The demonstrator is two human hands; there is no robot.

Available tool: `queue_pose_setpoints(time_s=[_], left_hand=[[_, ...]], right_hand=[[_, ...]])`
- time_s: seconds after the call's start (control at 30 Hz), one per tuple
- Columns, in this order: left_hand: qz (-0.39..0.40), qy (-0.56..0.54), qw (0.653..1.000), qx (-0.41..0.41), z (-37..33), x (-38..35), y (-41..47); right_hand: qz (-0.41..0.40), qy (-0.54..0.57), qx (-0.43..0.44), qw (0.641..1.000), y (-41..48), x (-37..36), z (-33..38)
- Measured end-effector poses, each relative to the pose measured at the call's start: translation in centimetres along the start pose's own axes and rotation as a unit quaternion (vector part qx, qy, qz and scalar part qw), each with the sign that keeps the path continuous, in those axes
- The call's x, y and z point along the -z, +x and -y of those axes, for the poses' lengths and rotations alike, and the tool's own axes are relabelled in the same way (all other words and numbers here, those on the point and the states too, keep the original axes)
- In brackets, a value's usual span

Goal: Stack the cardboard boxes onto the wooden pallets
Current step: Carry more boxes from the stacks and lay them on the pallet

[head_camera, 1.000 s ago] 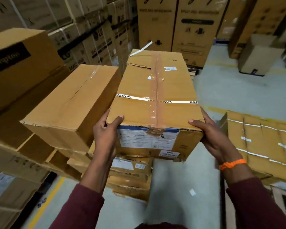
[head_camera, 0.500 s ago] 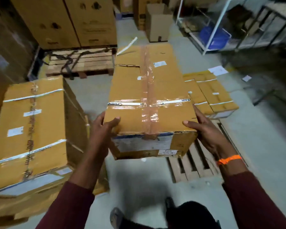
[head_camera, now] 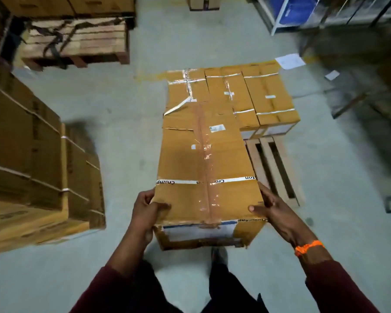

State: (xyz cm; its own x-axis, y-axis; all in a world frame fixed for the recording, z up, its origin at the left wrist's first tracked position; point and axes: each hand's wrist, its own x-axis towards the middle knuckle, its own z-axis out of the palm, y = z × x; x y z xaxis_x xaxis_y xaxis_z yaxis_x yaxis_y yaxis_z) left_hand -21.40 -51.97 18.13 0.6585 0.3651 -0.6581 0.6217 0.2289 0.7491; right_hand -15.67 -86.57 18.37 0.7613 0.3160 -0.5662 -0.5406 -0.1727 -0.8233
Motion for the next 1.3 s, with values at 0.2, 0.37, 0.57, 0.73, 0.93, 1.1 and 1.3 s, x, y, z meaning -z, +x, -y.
queue_pose_setpoints(time_s=[0.2, 0.37, 0.57, 0.73, 0.93, 1.1, 1.3], left_hand=[[-0.003, -0.019, 0.997, 0.069, 9.4, -7.0, 0.4], [-0.006, 0.044, 0.995, 0.089, 18.8, -8.7, 6.1], [-0.039, 0.058, 0.996, 0.047, 27.6, -9.9, 13.0], [-0.046, 0.069, 0.997, -0.005, 33.4, -10.5, 17.3], [-0.044, 0.077, 0.996, -0.024, 36.8, -11.1, 22.5], [-0.031, 0.148, 0.987, -0.048, 38.1, -11.0, 26.0], [-0.035, 0.194, 0.979, -0.057, 38.4, -10.5, 28.8]], right_hand=[[-0.046, 0.002, -0.058, 0.997, 2.2, 5.5, -8.5], [-0.058, 0.001, -0.078, 0.995, 7.3, 6.5, -17.0], [-0.070, -0.019, -0.071, 0.995, 14.5, 7.4, -27.0], [-0.110, -0.007, -0.072, 0.991, 18.6, 7.9, -33.2], [-0.156, -0.012, -0.052, 0.986, 23.6, 7.3, -36.9], [-0.149, -0.026, -0.017, 0.988, 25.8, 6.4, -39.5], [-0.152, -0.035, -0.023, 0.988, 27.8, 5.3, -40.9]])
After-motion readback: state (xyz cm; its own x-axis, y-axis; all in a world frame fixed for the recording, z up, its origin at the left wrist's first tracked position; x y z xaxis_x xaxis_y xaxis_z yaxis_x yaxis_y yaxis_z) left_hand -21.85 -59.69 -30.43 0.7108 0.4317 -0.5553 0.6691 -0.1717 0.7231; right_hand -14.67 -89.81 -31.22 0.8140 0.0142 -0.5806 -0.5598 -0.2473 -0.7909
